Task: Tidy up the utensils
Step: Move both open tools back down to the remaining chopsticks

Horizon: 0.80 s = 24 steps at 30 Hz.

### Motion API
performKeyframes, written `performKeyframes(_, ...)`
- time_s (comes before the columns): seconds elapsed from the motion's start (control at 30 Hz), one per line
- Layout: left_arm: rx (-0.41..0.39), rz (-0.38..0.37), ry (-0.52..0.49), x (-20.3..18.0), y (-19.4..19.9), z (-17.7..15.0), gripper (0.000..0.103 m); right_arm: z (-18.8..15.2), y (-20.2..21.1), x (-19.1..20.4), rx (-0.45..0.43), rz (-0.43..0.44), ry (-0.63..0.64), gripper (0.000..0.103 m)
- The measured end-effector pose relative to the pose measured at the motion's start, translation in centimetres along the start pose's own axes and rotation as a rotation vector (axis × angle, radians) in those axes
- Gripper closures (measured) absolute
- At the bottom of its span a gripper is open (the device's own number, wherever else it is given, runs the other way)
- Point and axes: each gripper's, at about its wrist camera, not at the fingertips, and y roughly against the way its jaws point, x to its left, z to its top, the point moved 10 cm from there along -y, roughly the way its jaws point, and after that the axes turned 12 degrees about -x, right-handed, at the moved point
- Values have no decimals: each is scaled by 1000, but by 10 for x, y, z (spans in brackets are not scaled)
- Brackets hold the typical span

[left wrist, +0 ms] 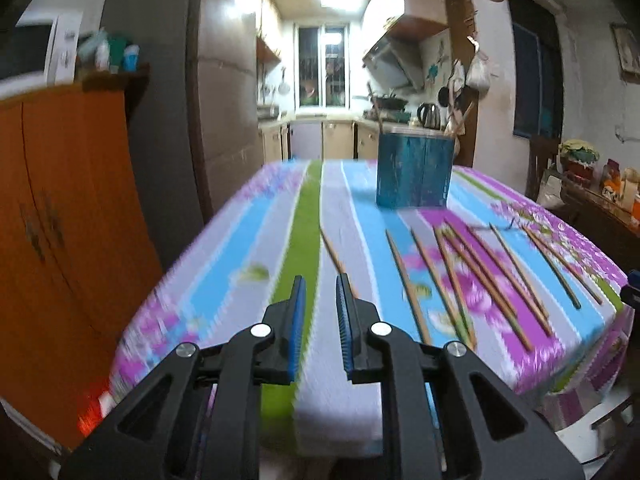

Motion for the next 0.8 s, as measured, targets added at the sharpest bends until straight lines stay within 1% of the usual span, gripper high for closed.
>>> performKeyframes(0.1,57,0,31,-3,-3,-32,89,-8,-3,2,-2,-19,4,81)
performKeyframes(0.2,72,-2,26,-11,-1,-50,89,-14,-9,4,7,-11,-52,82)
performKeyframes(0.27,65,-15,-9,-20,3,-59,89,-17,-11,8,13,2,-58,82)
performKeyframes(0.37,54,-28,-44,-30,1,-58,89,-20,-15,18,19,15,-42,82)
performKeyframes(0.47,49,-42,-51,-36,-4,-58,89,-23,-20,16,21,-8,-45,82)
performKeyframes(0.6,65,-49,-75,-43,-14,-64,89,-24,-21,-4,22,-72,-83,82)
performKeyframes(0.67,63,-46,-75,-44,-16,-64,88,-25,-21,-21,19,-117,-107,81)
performKeyframes(0.7,61,-44,-73,-45,-17,-64,86,-26,-21,-31,22,-142,-118,75)
performKeyframes(0.77,56,-38,-75,-45,-19,-63,69,-29,-24,-47,28,-176,-137,71)
performKeyframes(0.8,50,-35,-77,-45,-20,-62,68,-31,-26,-55,36,-199,-141,70)
